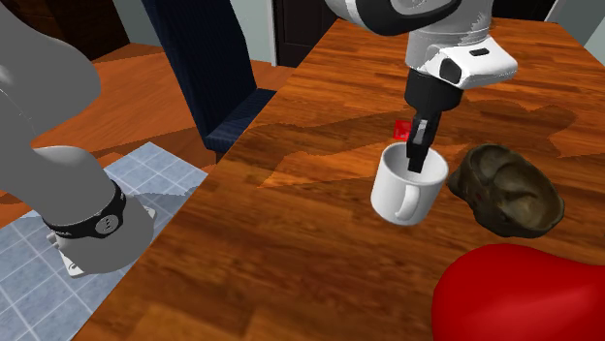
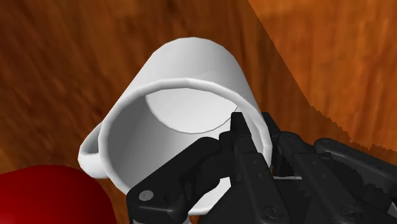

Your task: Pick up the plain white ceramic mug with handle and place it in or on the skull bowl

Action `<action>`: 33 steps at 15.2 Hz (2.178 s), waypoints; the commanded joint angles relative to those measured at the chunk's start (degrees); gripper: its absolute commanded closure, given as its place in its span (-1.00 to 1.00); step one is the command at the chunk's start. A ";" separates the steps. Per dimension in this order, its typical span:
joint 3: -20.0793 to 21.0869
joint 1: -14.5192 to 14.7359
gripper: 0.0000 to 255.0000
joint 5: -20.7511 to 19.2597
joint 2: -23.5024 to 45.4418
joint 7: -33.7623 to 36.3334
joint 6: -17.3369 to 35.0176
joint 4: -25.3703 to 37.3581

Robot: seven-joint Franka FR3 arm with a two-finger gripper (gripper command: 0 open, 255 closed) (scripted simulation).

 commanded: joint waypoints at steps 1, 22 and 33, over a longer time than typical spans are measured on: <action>0.20 -0.04 1.00 0.57 -0.57 -0.39 -1.30 0.85; 1.06 -0.89 1.00 6.15 -7.21 -5.03 -15.84 10.03; 1.48 0.62 1.00 2.62 -0.01 -3.76 -24.69 24.88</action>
